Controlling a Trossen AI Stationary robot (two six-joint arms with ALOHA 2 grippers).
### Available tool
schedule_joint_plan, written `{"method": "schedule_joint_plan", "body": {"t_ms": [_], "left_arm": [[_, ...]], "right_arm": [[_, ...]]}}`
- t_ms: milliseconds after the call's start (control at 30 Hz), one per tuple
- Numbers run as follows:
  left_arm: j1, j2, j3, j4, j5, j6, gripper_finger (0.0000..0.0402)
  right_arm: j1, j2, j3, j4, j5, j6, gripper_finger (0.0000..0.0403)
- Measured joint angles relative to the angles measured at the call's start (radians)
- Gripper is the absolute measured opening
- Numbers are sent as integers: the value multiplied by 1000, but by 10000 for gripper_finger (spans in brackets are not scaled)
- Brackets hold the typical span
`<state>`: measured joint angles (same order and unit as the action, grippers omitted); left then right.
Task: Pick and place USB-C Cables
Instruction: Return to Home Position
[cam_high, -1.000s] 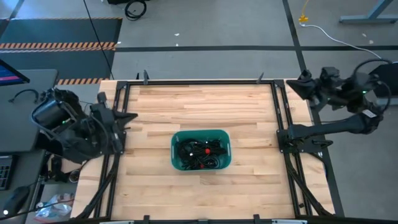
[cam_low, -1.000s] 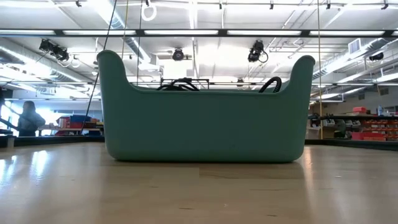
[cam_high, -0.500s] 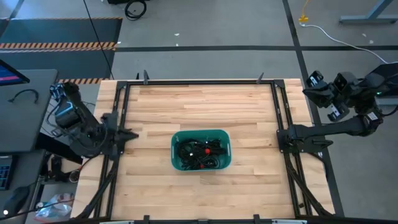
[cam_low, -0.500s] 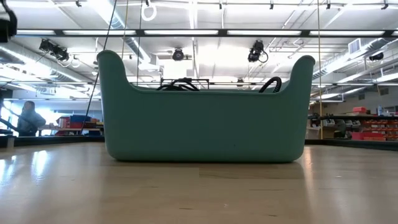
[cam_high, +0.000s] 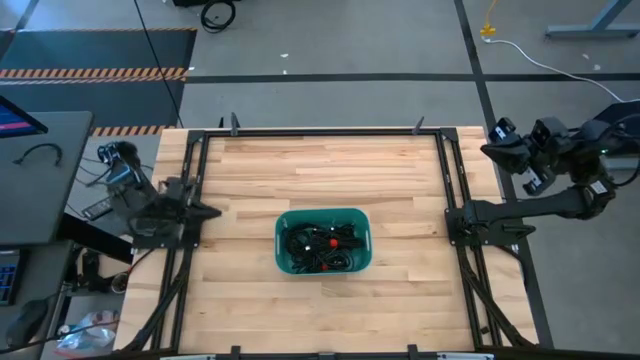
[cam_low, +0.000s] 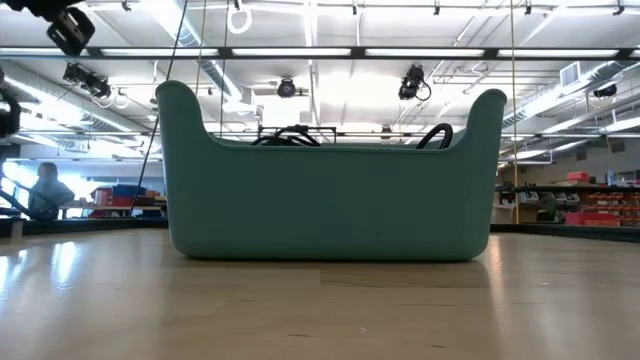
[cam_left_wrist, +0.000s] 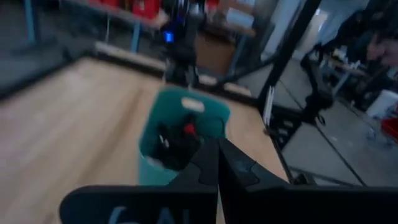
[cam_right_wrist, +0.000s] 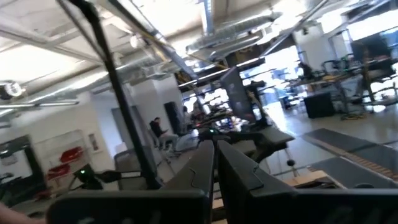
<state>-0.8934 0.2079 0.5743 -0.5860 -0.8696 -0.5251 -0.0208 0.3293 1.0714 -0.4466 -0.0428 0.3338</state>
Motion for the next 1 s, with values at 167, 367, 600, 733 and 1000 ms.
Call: {"method": "schedule_joint_plan", "body": {"t_ms": [167,367,600,733,1000], "left_arm": [[41,-134,0,142,-18,323,1],[47,-200,21,202,-29,513,0],[43,-204,26,198,-60,512,0],[43,-202,26,205,-99,523,0],[43,-202,26,270,-133,579,0]], "right_arm": [[0,-6,-40,-3,-12,-112,25],[0,-60,-107,5,-33,-123,25],[0,-290,-299,128,-64,-98,25],[0,-317,-426,130,-65,-75,25],[1,-325,-698,467,-98,-46,25]]}}
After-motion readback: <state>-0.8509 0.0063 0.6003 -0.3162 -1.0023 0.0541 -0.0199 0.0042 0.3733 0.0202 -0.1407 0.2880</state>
